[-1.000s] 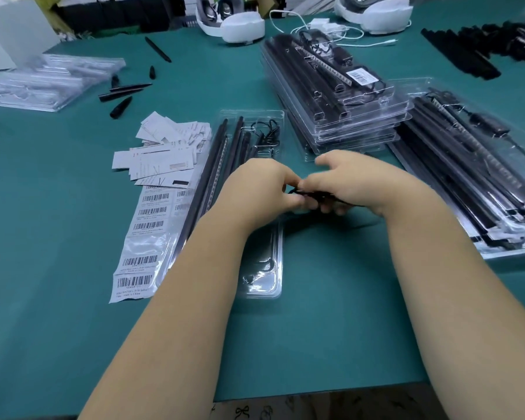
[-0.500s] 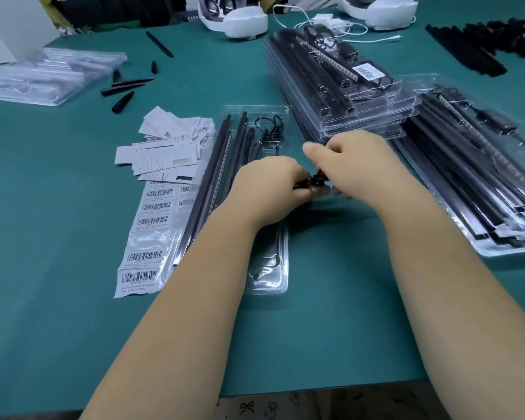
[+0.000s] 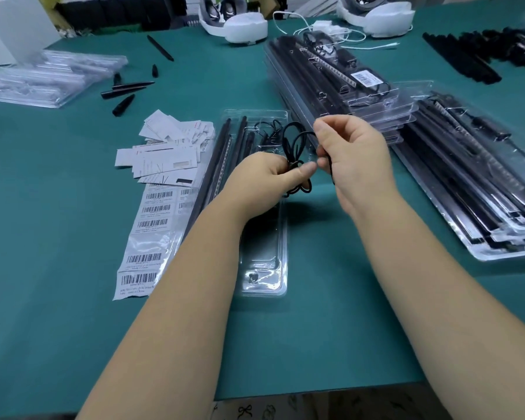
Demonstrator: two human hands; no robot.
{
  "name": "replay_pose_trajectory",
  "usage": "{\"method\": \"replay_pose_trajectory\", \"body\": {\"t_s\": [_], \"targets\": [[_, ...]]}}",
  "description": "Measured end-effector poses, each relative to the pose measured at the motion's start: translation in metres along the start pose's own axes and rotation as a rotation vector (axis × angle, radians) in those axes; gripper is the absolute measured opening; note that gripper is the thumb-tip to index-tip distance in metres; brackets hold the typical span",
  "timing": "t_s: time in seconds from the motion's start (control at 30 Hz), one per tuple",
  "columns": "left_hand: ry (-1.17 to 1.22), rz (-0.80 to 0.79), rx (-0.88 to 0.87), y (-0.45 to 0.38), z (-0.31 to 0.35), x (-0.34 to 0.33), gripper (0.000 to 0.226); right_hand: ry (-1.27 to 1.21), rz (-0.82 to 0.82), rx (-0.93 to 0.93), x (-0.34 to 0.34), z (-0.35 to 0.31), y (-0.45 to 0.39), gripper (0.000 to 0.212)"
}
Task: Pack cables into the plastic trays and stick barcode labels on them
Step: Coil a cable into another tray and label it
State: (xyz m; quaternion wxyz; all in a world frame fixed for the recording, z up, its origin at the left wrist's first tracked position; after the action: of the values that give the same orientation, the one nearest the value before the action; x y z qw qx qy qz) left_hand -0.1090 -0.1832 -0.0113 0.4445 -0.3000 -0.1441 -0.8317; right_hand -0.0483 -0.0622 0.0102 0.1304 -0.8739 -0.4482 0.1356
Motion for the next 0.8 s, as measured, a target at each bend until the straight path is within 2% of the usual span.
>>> {"method": "replay_pose_trajectory", "body": {"t_s": [0.1, 0.23, 0.4, 0.53, 0.67, 0.73, 0.8], "targets": [[-0.182, -0.017, 0.029, 0.001, 0.001, -0.005, 0.041, 0.099, -0.007, 0.081, -0.004, -0.002, 0.002, 0.014], [-0.313, 0.066, 0.017, 0.000, 0.004, -0.007, 0.058, -0.222, 0.001, -0.114, -0.014, 0.009, 0.006, 0.009], [-0.308, 0.011, -0.027, 0.001, 0.005, -0.008, 0.044, -0.413, -0.027, -0.229, -0.015, 0.016, 0.004, 0.009], [-0.057, -0.014, -0.017, 0.004, 0.004, -0.005, 0.038, -0.213, -0.152, -0.168, -0.021, 0.016, 0.004, 0.005], [-0.011, -0.023, -0.010, 0.007, 0.008, -0.007, 0.045, -0.160, -0.148, -0.196, -0.022, 0.020, 0.004, 0.016], [-0.019, 0.005, 0.009, 0.007, 0.007, -0.006, 0.036, -0.089, -0.184, -0.262, -0.023, 0.024, 0.005, 0.029], [-0.024, 0.031, 0.039, 0.004, 0.005, -0.005, 0.024, 0.035, -0.305, -0.340, -0.025, 0.025, 0.008, 0.049]]}}
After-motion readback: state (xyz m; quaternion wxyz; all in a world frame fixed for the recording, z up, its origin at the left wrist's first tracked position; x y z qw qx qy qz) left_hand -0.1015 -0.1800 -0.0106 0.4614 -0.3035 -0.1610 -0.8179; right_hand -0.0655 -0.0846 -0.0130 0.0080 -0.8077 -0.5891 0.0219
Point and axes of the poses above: each hand's wrist, its own y-axis away from the middle knuckle, its own x-axis out of the back of the hand, z = x × y, the point moved 6 cm from there along -y, towards the middle knuckle, and after that the axes turned 9 degrees about x, right-handed, at the moved point
